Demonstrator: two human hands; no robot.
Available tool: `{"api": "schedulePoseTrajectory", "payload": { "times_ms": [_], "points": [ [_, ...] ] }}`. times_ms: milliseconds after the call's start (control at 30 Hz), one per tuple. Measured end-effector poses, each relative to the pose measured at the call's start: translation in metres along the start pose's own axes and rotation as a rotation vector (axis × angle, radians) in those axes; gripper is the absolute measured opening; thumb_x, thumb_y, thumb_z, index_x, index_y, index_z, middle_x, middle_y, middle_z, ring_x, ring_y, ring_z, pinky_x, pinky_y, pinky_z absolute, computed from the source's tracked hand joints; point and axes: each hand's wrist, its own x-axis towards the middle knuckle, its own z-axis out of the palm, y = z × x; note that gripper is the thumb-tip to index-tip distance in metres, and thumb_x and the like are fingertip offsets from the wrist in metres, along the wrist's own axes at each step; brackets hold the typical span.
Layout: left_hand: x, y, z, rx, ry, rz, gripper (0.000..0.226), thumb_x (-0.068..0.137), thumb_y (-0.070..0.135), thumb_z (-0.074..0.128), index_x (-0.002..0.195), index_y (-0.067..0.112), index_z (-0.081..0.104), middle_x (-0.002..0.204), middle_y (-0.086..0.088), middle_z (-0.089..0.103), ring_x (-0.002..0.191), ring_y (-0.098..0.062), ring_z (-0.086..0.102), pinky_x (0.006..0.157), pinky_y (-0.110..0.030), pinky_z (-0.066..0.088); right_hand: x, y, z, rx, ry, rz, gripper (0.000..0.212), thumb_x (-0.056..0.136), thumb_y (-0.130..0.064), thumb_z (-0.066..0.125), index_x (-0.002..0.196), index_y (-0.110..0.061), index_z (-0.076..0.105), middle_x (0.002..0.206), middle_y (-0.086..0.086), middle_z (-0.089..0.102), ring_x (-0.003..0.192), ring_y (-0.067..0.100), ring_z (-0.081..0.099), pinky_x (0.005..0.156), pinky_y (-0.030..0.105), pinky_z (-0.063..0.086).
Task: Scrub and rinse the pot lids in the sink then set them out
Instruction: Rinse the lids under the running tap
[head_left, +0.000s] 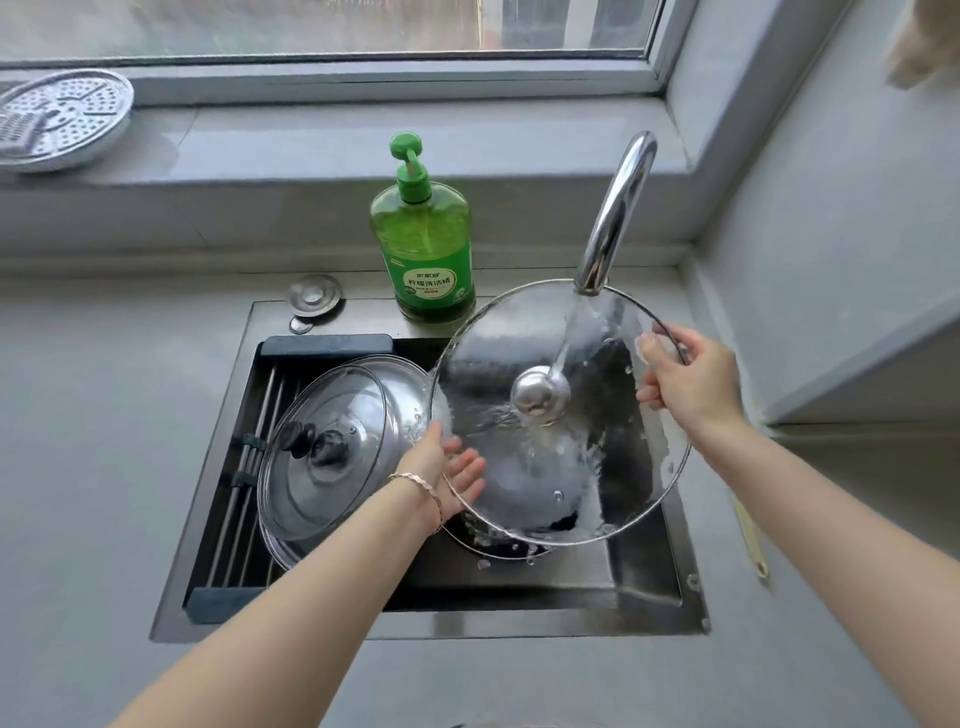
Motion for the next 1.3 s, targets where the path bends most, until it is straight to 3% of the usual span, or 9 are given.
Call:
{"api": "schedulePoseTrajectory", "payload": {
  "times_ms": [300, 533, 667, 733, 800, 933, 1033, 1200, 1300],
  "points": [
    [-0.035, 0.055, -0.026, 0.112, -0.017, 0.417, 0.026, 0.099, 0.024, 0.043, 0.079, 0.008, 0.050, 0.064, -0.005, 0.070, 0.052, -0.015, 0.068, 0.047, -0.024, 0.053, -0.025, 0.049, 0.051, 0.190, -0.135, 0.334, 0.027, 0.100, -0.021, 0.038, 0.118, -0.005, 0.048, 0.067, 0.003, 0.041, 0.052, 0.013, 0.041, 0.045, 0.021, 0.039],
    [-0.076, 0.080, -0.032, 0.359, 0.019, 0.654, 0.023, 0.095, 0.015, 0.051, 0.081, -0.002, 0.057, 0.057, -0.009, 0.067, 0.048, -0.017, 0.066, 0.043, -0.026, 0.054, -0.065, 0.070, 0.116, 0.181, -0.432, 0.694, 0.020, 0.100, -0.023, 0.037, 0.096, -0.011, 0.052, 0.072, 0.009, 0.053, 0.052, 0.016, 0.055, 0.045, 0.024, 0.045],
    [-0.097, 0.076, -0.024, 0.469, 0.068, 0.765, 0.022, 0.092, 0.013, 0.055, 0.084, -0.007, 0.059, 0.063, -0.016, 0.066, 0.047, -0.017, 0.065, 0.042, -0.027, 0.054, -0.093, 0.058, 0.133, 0.189, -0.559, 0.784, 0.017, 0.097, -0.015, 0.038, 0.097, -0.004, 0.050, 0.079, 0.011, 0.055, 0.067, 0.019, 0.054, 0.067, 0.030, 0.050],
    [-0.107, 0.073, -0.021, 0.519, 0.077, 0.820, 0.024, 0.091, 0.012, 0.056, 0.085, -0.011, 0.059, 0.067, -0.020, 0.067, 0.051, -0.020, 0.066, 0.045, -0.031, 0.055, -0.099, 0.055, 0.141, 0.187, -0.575, 0.791, 0.019, 0.098, -0.015, 0.036, 0.108, -0.004, 0.047, 0.082, 0.012, 0.056, 0.070, 0.021, 0.056, 0.073, 0.034, 0.051],
    [-0.117, 0.073, -0.019, 0.546, 0.074, 0.873, 0.025, 0.089, 0.010, 0.057, 0.085, -0.014, 0.060, 0.070, -0.022, 0.068, 0.057, -0.026, 0.067, 0.047, -0.035, 0.055, -0.100, 0.048, 0.146, 0.178, -0.578, 0.781, 0.023, 0.096, -0.012, 0.036, 0.116, -0.004, 0.046, 0.083, 0.013, 0.056, 0.070, 0.022, 0.056, 0.063, 0.033, 0.052],
    [-0.132, 0.083, -0.027, 0.544, 0.057, 0.953, 0.024, 0.089, 0.010, 0.057, 0.081, -0.013, 0.061, 0.070, -0.021, 0.068, 0.060, -0.029, 0.068, 0.047, -0.037, 0.055, -0.093, 0.034, 0.152, 0.202, -0.536, 0.729, 0.015, 0.098, -0.016, 0.037, 0.110, -0.010, 0.045, 0.090, 0.016, 0.057, 0.078, 0.025, 0.057, 0.071, 0.036, 0.053],
    [-0.129, 0.099, -0.048, 0.508, 0.071, 0.977, 0.022, 0.090, 0.012, 0.057, 0.078, -0.005, 0.063, 0.063, -0.013, 0.069, 0.057, -0.023, 0.069, 0.048, -0.034, 0.056, -0.089, 0.023, 0.158, 0.178, -0.499, 0.673, 0.023, 0.099, -0.022, 0.037, 0.111, -0.008, 0.053, 0.088, 0.014, 0.057, 0.074, 0.024, 0.057, 0.061, 0.033, 0.052],
    [-0.097, 0.120, -0.108, 0.385, 0.242, 0.923, 0.021, 0.093, 0.018, 0.053, 0.077, 0.005, 0.059, 0.052, 0.000, 0.066, 0.044, -0.009, 0.063, 0.042, -0.020, 0.051, -0.085, 0.001, 0.165, 0.118, -0.410, 0.565, 0.021, 0.099, -0.024, 0.040, 0.104, -0.007, 0.051, 0.084, 0.010, 0.056, 0.068, 0.019, 0.055, 0.060, 0.030, 0.050],
    [-0.051, 0.119, -0.158, 0.382, 0.410, 0.749, 0.027, 0.095, 0.018, 0.048, 0.069, 0.011, 0.053, 0.040, 0.005, 0.059, 0.038, -0.007, 0.056, 0.049, -0.023, 0.051, -0.081, -0.016, 0.165, 0.148, -0.392, 0.441, 0.016, 0.098, -0.022, 0.045, 0.108, -0.010, 0.047, 0.081, 0.006, 0.058, 0.055, 0.014, 0.059, 0.049, 0.024, 0.047]
  ]
}}
